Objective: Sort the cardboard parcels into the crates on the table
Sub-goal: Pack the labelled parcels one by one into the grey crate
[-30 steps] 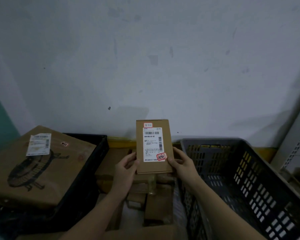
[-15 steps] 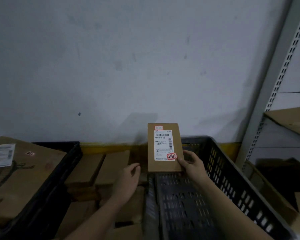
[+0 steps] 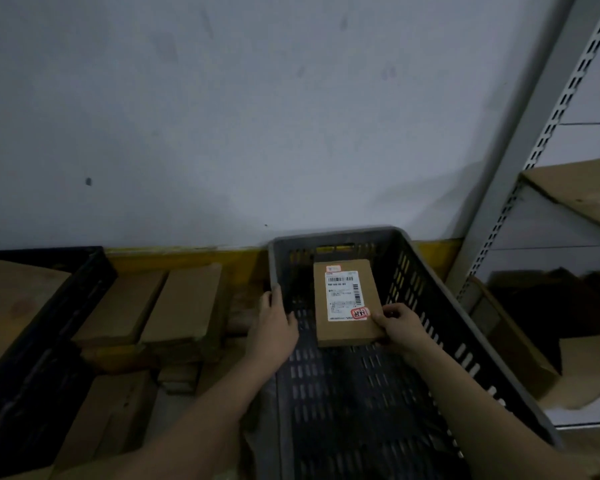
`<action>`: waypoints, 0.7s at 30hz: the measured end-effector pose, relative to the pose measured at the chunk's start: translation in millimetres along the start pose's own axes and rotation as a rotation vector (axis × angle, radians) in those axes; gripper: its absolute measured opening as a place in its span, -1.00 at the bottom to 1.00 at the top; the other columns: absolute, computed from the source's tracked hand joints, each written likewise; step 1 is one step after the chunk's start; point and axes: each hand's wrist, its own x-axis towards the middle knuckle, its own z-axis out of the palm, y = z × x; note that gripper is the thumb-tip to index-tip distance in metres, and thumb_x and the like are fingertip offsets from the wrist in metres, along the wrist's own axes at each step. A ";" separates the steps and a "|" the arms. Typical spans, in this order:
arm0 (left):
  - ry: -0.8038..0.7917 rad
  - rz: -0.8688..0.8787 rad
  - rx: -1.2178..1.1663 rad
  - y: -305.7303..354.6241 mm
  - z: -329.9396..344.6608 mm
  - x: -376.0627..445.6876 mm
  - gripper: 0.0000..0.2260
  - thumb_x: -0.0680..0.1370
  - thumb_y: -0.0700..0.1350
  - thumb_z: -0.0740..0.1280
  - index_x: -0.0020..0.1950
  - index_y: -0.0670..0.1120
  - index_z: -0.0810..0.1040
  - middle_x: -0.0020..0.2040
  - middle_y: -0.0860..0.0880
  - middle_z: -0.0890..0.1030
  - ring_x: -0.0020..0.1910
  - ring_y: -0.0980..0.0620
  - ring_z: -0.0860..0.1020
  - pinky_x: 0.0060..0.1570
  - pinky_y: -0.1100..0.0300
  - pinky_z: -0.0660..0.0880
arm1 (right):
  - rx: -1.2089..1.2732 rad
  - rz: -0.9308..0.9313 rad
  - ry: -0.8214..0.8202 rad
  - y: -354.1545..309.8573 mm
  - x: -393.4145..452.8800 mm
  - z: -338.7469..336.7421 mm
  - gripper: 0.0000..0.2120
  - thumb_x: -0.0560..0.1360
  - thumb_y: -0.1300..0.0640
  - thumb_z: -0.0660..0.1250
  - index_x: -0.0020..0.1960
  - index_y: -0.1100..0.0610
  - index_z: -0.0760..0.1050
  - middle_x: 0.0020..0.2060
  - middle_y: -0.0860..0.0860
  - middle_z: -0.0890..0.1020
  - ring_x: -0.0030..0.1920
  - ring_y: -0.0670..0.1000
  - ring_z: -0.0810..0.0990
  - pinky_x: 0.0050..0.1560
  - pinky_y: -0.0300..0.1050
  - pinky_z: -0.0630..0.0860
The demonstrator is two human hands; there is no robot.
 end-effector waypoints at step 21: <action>-0.132 -0.159 -0.220 -7.8 11.5 34.2 -0.10 0.57 -0.29 0.22 0.54 0.29 -0.36 0.14 -0.12 0.52 -0.29 -0.07 0.55 -0.42 0.04 0.52 | -0.636 0.128 -0.201 79.8 91.9 119.0 -0.49 0.53 0.06 0.40 0.40 0.22 0.37 0.30 0.23 0.52 0.32 0.24 0.48 0.31 0.11 0.45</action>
